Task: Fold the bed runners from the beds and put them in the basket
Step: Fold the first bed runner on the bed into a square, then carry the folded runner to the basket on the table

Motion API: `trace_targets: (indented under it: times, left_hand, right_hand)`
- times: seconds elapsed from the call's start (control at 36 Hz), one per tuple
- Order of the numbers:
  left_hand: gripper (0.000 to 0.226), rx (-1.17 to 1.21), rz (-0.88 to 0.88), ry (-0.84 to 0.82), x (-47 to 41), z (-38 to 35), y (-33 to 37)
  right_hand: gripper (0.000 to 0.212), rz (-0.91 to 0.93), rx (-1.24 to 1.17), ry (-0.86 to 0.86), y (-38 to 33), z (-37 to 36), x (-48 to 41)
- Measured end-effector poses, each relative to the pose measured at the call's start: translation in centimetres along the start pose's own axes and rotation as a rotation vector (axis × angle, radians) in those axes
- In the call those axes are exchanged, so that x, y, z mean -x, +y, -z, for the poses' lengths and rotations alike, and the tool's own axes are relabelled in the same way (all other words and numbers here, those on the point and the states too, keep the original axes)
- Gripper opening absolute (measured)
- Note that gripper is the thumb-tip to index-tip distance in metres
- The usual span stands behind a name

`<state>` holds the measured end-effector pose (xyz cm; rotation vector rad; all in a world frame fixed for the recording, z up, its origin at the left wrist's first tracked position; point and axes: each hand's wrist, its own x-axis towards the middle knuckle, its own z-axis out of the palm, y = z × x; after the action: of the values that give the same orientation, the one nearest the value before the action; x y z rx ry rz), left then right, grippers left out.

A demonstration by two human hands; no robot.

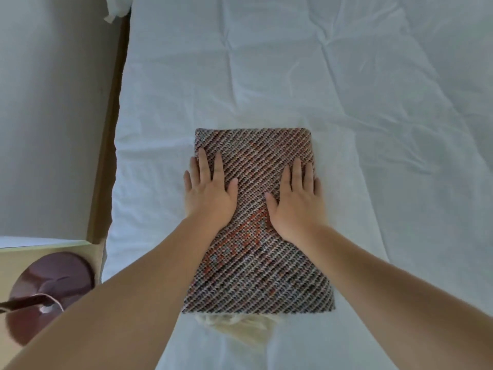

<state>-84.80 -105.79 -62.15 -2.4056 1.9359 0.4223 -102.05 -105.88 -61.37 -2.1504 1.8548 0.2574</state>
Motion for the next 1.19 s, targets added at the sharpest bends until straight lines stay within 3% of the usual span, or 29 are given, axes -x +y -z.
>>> trace_targets:
  times: [0.17, 0.33, 0.42, 0.53, 0.67, 0.81, 1.08, 1.19]
  left_hand:
    - [0.073, 0.166, 0.112, -0.152, 6.5, -0.5, -1.0]
    - [0.080, 0.487, 0.222, -0.133, 7.8, 0.0, -2.5]
    - [0.077, 0.688, 0.325, -0.127, 6.1, 0.8, -2.8]
    - [0.067, 0.690, 0.366, -0.201, 3.9, 1.6, -2.8]
    - [0.060, 0.765, 0.402, -0.174, 2.3, 1.3, -3.0]
    - [0.056, 1.073, 0.446, -0.234, 2.0, 1.8, -2.9]
    - [0.048, 1.055, 0.321, -0.179, 5.5, 8.3, 0.7]
    - [0.033, 1.050, 0.195, -0.166, 8.2, 13.0, 4.4]
  right_hand:
    - [0.079, 0.001, -0.057, -0.078, 1.0, -3.3, 9.7]
    - [0.078, -0.021, -0.194, -0.083, 1.8, -5.0, 15.2]
    - [0.074, -0.084, -0.419, -0.052, 2.6, -3.1, 13.0]
    - [0.064, -0.284, -0.755, 0.006, 3.7, 0.4, 6.6]
    - [0.064, -0.282, -0.934, -0.072, 3.6, 1.8, 1.7]
    - [0.064, -0.318, -1.178, -0.138, 4.3, 1.6, 0.9]
    - [0.048, -0.311, -1.261, -0.057, 5.6, 7.0, 6.4]
    - [0.048, -0.349, -1.263, 0.026, 7.8, 11.9, 10.9]
